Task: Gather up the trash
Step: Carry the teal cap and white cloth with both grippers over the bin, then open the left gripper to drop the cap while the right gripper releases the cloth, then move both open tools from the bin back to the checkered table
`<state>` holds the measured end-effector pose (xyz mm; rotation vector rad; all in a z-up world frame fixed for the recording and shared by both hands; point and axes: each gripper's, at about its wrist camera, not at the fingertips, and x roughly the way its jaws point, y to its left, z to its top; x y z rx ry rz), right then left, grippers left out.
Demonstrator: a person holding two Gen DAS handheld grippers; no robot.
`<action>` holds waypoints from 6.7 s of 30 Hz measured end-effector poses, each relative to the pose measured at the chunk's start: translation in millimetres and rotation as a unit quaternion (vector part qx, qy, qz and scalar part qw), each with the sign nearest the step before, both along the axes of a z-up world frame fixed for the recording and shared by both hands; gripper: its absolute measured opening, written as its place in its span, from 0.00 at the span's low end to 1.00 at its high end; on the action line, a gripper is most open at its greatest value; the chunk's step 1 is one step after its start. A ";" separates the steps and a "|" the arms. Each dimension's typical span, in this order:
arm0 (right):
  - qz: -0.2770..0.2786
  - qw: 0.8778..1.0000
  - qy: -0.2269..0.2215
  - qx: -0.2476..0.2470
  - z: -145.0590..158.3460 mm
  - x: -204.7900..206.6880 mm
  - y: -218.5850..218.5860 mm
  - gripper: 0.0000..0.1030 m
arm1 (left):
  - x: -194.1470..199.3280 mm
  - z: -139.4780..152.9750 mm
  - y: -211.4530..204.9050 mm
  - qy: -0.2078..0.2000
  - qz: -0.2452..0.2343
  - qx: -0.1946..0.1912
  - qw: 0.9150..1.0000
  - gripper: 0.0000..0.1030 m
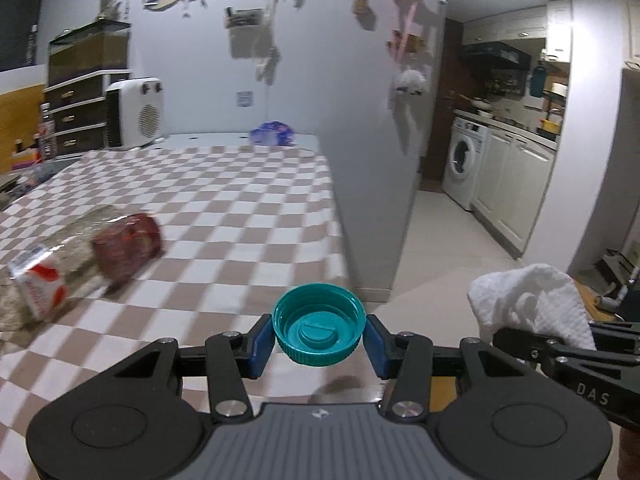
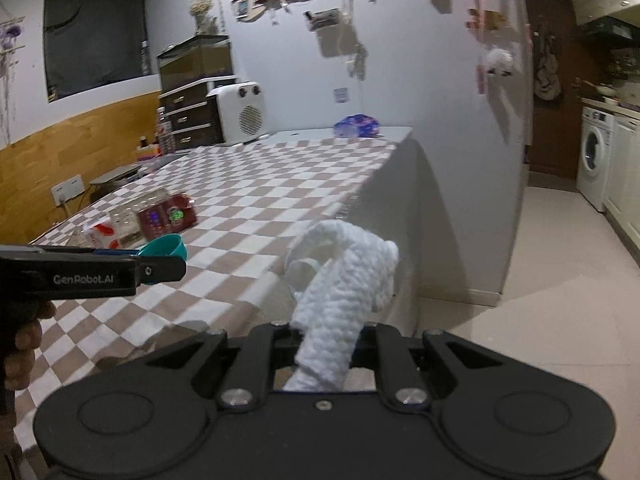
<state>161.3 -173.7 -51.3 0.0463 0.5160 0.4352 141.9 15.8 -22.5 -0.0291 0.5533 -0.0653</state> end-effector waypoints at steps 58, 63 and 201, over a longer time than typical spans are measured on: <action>-0.099 0.954 0.283 0.024 -215.0 143.7 -112.3 0.17 | 145.6 -272.9 -157.3 0.298 -0.125 -0.055 0.945 0.48; -0.087 0.950 0.299 0.030 -226.4 160.5 -96.7 0.18 | 146.6 -277.3 -157.5 0.304 -0.124 -0.051 0.943 0.48; 0.021 0.999 0.002 -0.037 42.2 -3.6 149.0 1.00 | -22.2 -13.2 281.3 -0.006 0.162 -0.037 0.986 0.91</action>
